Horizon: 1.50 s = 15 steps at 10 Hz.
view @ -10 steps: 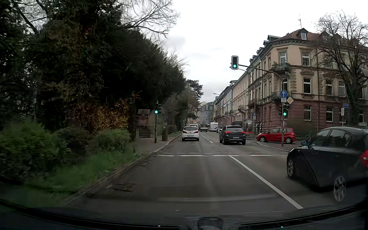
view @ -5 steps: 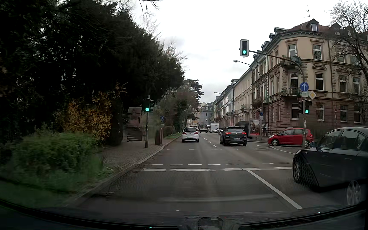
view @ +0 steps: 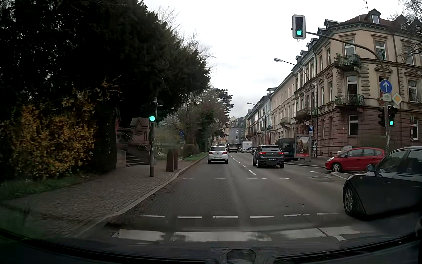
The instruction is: Follow the waypoints while adhering to traffic rules and regulations
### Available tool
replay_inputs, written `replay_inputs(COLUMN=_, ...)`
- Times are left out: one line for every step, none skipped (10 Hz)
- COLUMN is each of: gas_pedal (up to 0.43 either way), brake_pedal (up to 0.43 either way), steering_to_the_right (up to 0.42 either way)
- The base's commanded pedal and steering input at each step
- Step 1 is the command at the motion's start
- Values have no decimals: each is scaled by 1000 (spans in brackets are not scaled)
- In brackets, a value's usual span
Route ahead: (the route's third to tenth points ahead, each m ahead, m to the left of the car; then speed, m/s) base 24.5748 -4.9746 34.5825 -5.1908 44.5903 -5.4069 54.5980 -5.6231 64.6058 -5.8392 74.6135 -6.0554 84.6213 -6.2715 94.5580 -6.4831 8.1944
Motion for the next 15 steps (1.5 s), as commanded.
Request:
replay_inputs(gas_pedal=98, brake_pedal=0, steering_to_the_right=5)
replay_inputs(gas_pedal=98, brake_pedal=0, steering_to_the_right=5)
replay_inputs(gas_pedal=98, brake_pedal=0, steering_to_the_right=4)
replay_inputs(gas_pedal=67, brake_pedal=0, steering_to_the_right=4)
replay_inputs(gas_pedal=47, brake_pedal=0, steering_to_the_right=3)
replay_inputs(gas_pedal=28, brake_pedal=0, steering_to_the_right=3)
replay_inputs(gas_pedal=28, brake_pedal=0, steering_to_the_right=3)
replay_inputs(gas_pedal=28, brake_pedal=0, steering_to_the_right=3)
replay_inputs(gas_pedal=28, brake_pedal=0, steering_to_the_right=3)
replay_inputs(gas_pedal=28, brake_pedal=0, steering_to_the_right=3)
replay_inputs(gas_pedal=28, brake_pedal=0, steering_to_the_right=3)
replay_inputs(gas_pedal=39, brake_pedal=0, steering_to_the_right=3)
replay_inputs(gas_pedal=47, brake_pedal=0, steering_to_the_right=3)
replay_inputs(gas_pedal=59, brake_pedal=0, steering_to_the_right=3)
replay_inputs(gas_pedal=79, brake_pedal=0, steering_to_the_right=3)
